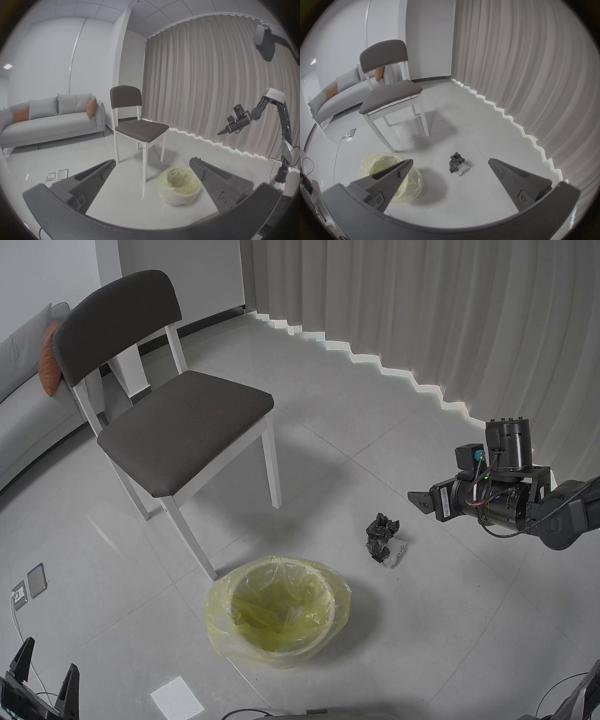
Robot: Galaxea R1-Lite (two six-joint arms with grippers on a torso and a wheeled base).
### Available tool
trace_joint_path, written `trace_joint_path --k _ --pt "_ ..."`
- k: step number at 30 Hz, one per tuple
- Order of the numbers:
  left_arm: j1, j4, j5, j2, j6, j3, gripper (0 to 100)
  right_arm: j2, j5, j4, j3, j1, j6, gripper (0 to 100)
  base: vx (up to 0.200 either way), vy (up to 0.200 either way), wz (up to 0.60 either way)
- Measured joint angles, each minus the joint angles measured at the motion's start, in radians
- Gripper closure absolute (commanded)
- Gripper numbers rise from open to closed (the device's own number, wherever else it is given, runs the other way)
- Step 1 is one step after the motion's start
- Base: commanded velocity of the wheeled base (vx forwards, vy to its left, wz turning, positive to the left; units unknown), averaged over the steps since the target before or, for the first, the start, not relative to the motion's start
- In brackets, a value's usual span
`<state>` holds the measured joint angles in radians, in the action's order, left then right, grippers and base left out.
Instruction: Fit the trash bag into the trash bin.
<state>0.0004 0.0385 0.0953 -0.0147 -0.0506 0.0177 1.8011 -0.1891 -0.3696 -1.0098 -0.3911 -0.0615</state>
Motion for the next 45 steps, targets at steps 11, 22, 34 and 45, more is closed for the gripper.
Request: trace_joint_path --k 11,22,34,45 --pt "0.001 -0.016 0.134 0.004 0.012 0.007 0 0.102 0.029 -0.016 -0.012 0.061 0.034 0 0.0 0.0 0.0" --pt "-0.023 -0.156 0.183 -0.249 -0.155 0.379 0 0.288 0.069 -0.029 -0.117 0.137 0.04 0 0.0 0.0 0.0" --pt "-0.043 -0.081 0.192 -0.556 -0.22 0.524 0 0.617 0.107 0.152 -0.578 0.181 0.038 0 0.0 0.0 0.0" --pt "-0.047 0.04 0.193 -0.699 -0.233 0.506 0 0.939 0.14 0.42 -0.967 0.199 0.035 0 0.0 0.0 0.0"
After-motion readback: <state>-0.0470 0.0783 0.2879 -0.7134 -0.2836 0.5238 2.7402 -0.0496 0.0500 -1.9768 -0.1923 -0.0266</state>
